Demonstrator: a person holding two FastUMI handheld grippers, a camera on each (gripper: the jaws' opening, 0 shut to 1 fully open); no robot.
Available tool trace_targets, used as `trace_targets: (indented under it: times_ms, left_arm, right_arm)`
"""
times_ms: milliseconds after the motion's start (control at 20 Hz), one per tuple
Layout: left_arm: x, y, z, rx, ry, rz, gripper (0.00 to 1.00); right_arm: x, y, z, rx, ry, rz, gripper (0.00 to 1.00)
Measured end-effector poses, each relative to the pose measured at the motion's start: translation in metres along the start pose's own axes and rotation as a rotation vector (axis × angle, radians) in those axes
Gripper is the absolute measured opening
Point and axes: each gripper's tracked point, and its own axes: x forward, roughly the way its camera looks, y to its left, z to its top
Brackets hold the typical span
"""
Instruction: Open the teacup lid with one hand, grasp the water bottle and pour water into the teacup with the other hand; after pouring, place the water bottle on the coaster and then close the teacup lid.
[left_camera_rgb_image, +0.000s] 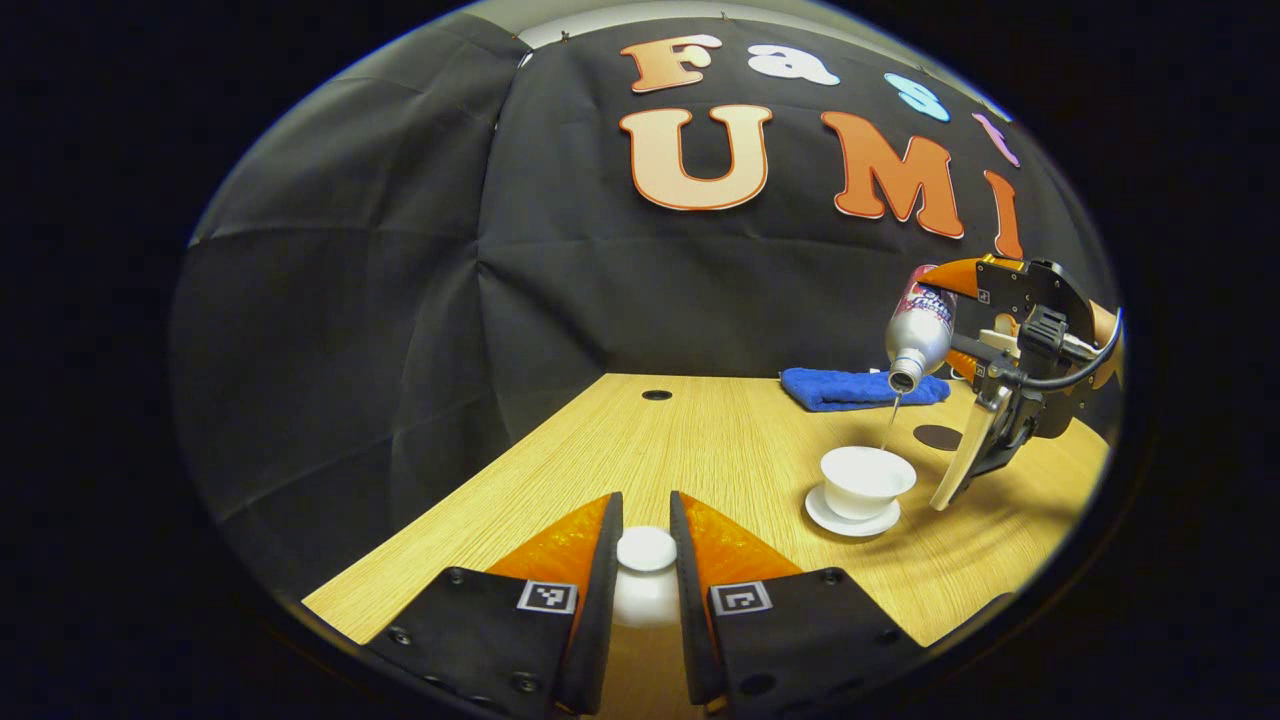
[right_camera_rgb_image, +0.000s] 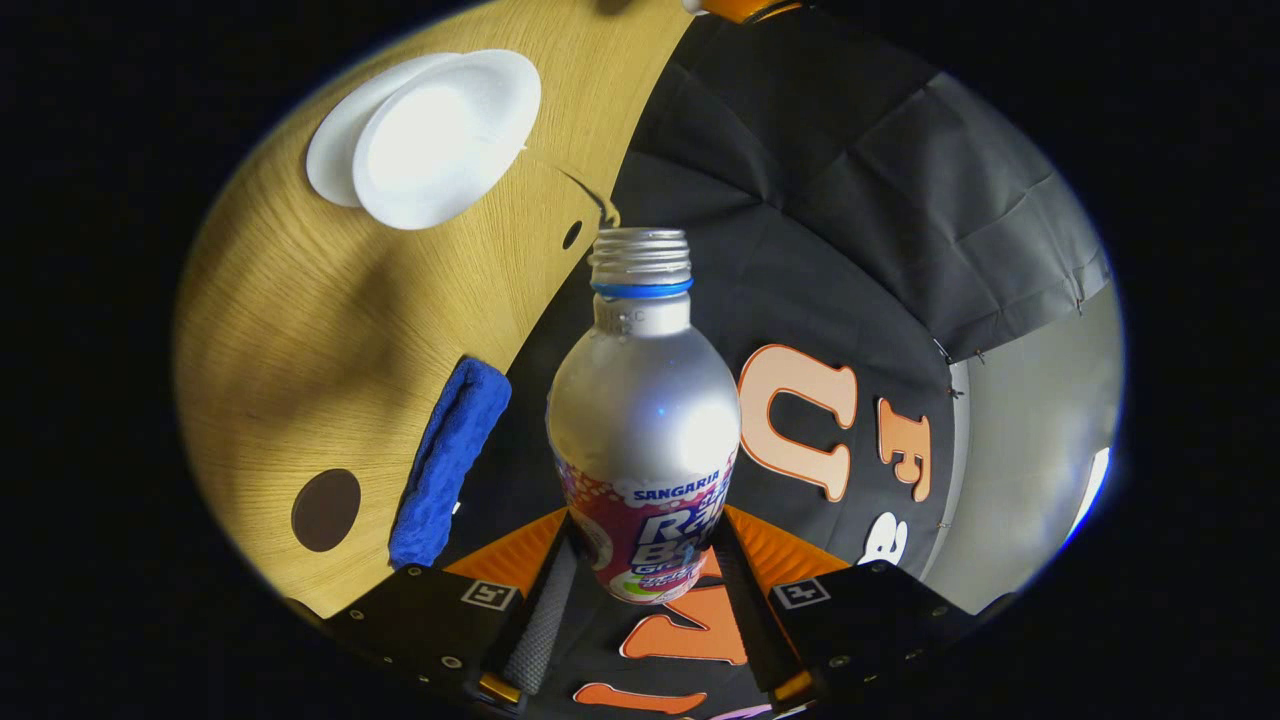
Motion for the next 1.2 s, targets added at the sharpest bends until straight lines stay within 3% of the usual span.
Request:
trace_targets:
  times_ms: [300, 600, 1200]
  left_arm:
    - [0.0, -0.001, 0.0, 0.001, 0.002, -0.001, 0.35]
    - [-0.001, -0.002, -0.002, -0.002, 0.005, -0.002, 0.35]
    - [-0.003, -0.002, 0.001, -0.005, -0.008, -0.003, 0.35]
  right_arm:
    - [0.004, -0.003, 0.0, -0.033, -0.029, 0.003, 0.77]
    - [0.009, 0.013, 0.009, -0.079, -0.066, 0.053, 0.77]
    - [0.002, 0.017, 0.021, -0.082, -0.084, 0.024, 0.78]
